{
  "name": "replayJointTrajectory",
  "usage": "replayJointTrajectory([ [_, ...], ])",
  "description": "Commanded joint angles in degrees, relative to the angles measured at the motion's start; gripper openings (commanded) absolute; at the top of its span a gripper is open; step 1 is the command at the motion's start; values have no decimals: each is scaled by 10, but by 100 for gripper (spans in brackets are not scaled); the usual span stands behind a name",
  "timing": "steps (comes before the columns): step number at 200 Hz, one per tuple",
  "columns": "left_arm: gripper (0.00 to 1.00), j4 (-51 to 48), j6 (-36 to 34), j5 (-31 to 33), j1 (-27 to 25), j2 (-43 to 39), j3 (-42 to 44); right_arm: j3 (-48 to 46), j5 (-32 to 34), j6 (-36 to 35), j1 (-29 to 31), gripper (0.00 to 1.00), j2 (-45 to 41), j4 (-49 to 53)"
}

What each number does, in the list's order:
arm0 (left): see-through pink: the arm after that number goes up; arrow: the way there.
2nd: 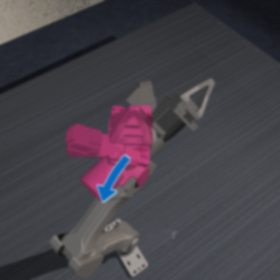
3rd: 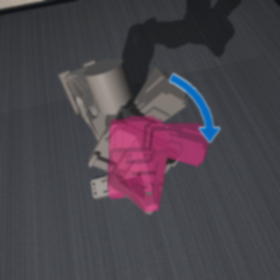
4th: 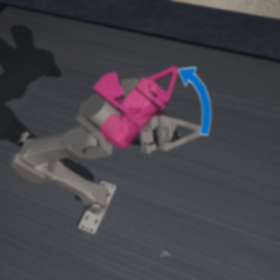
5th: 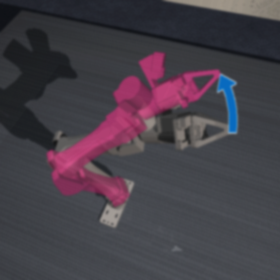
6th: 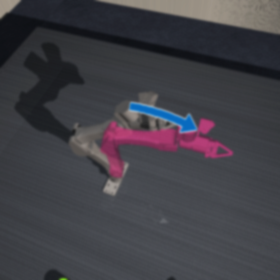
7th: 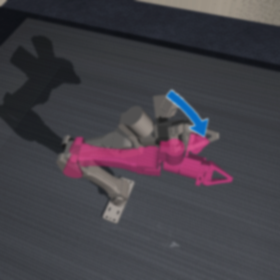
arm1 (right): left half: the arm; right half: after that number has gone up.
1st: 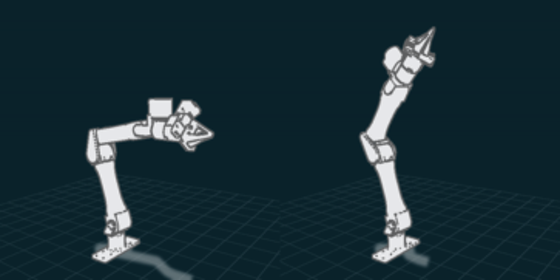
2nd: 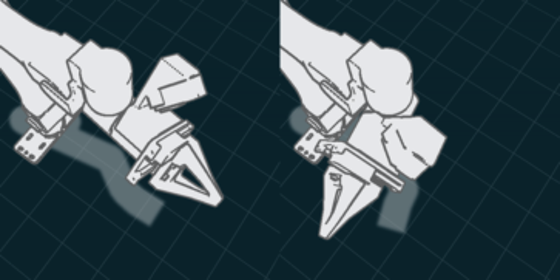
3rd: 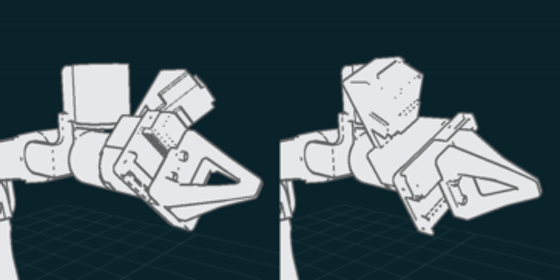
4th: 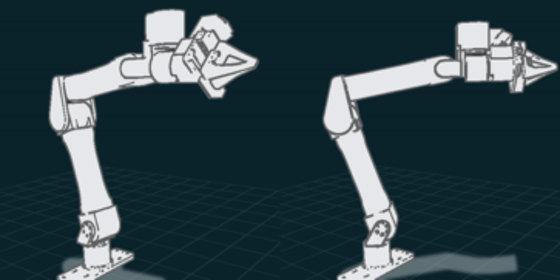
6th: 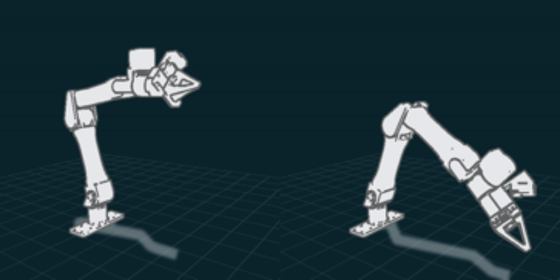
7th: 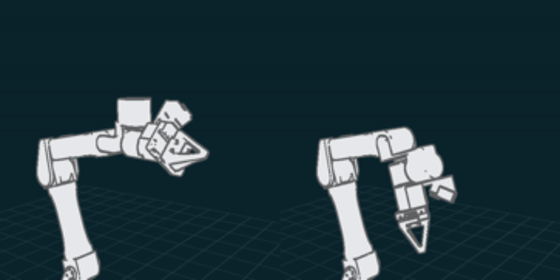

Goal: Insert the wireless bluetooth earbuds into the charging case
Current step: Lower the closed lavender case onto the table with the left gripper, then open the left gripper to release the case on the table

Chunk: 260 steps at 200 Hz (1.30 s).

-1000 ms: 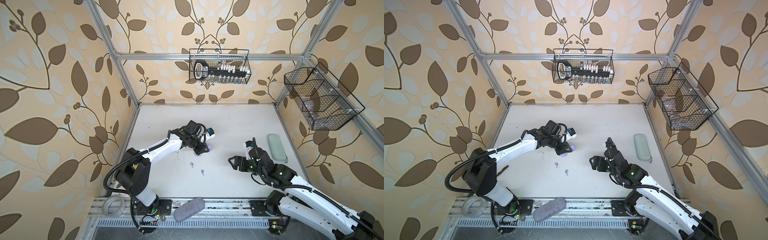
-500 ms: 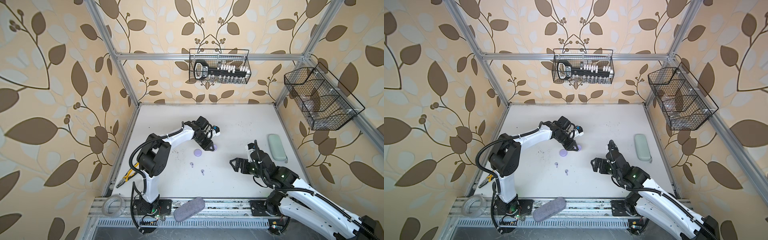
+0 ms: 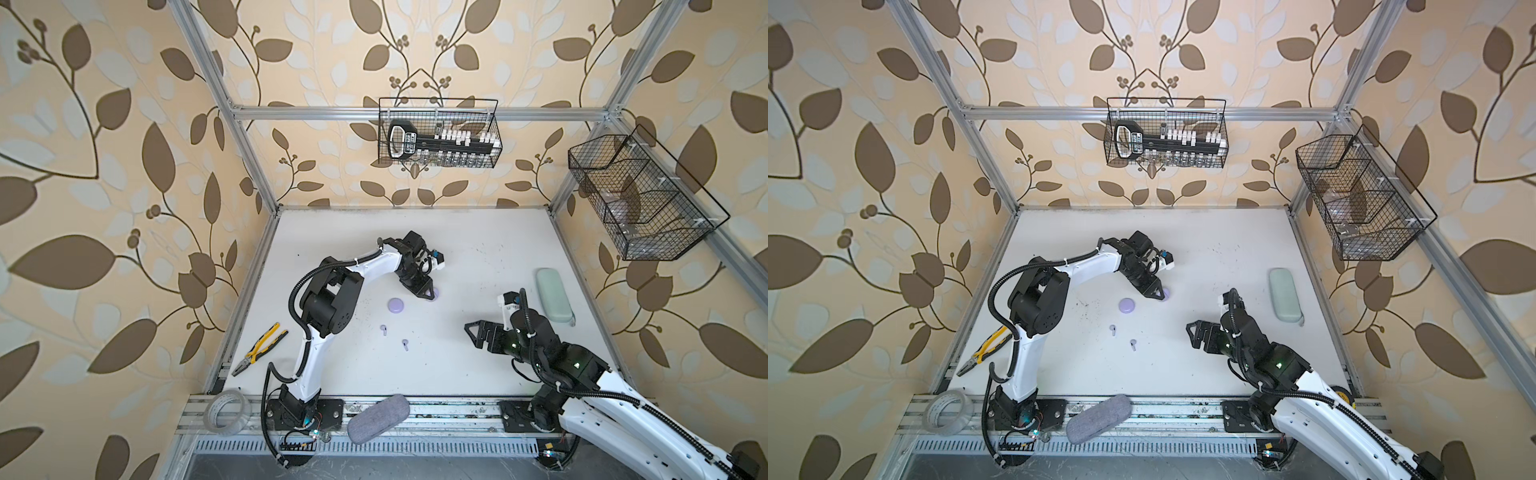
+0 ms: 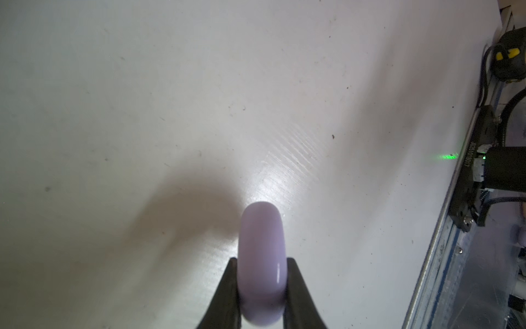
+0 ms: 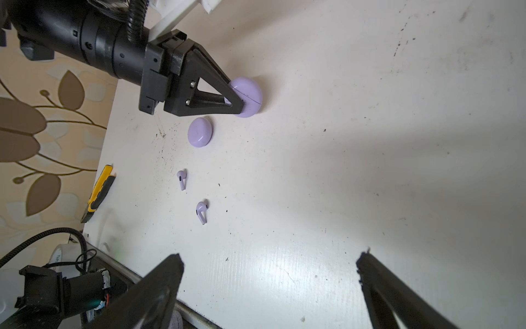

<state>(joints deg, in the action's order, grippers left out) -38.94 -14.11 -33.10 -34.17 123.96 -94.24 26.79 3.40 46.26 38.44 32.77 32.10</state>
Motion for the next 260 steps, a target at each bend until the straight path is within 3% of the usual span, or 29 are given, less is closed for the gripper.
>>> replayJointTrajectory([
  [1, 20, -16, 10, -27, -1, 12, -41, -15, -7, 19, -2, 97, -14, 26],
  [99, 33, -25, 23, -22, -1, 56, -82, -29, -15, 25, 0, 96, -36, 32],
  [260, 39, -21, 17, 3, 5, 36, -45, -14, -16, 22, 4, 96, -7, 15],
])
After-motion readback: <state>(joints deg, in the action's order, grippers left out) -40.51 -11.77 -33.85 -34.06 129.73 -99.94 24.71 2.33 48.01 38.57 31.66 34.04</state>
